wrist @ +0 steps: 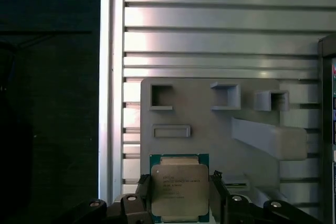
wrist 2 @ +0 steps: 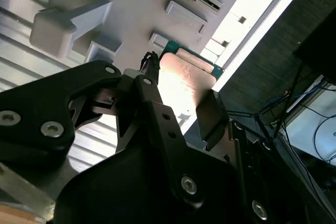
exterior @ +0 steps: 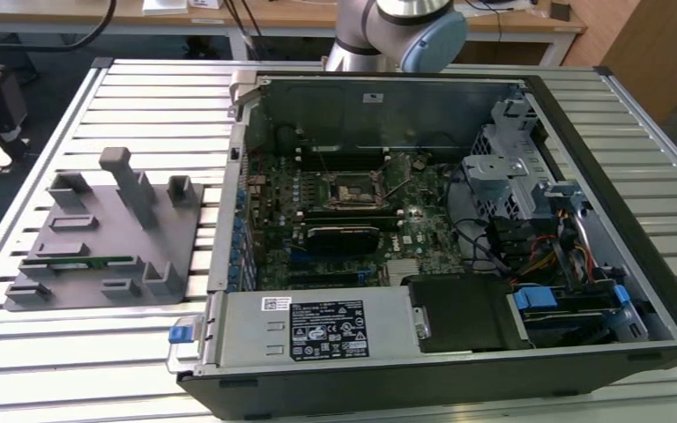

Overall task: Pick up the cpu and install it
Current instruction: 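Pick up the cpu and move it towards the insertion slot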

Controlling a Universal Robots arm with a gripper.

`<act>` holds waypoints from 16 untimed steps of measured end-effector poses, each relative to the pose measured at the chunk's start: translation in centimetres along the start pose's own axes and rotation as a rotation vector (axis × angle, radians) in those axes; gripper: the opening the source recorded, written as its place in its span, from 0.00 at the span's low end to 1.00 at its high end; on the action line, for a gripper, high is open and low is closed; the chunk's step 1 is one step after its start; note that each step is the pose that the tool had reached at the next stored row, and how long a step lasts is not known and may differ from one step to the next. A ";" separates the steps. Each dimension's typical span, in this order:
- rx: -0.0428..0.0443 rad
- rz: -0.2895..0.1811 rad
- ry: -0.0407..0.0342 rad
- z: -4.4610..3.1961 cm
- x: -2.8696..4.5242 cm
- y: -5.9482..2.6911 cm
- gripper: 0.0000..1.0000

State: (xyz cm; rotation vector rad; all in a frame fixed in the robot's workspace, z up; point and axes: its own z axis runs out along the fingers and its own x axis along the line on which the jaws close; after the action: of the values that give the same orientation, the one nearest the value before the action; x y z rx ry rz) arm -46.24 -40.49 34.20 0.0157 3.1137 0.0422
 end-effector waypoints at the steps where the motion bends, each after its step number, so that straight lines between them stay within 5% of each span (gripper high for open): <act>1: -0.0001 0.000 -0.0002 -0.40 -0.01 0.03 0.53; 16: -0.0001 0.000 -0.0001 -6.61 -0.18 0.39 0.53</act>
State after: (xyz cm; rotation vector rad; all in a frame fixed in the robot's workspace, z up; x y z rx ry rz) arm -46.24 -40.28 40.81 0.0158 3.1136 0.0423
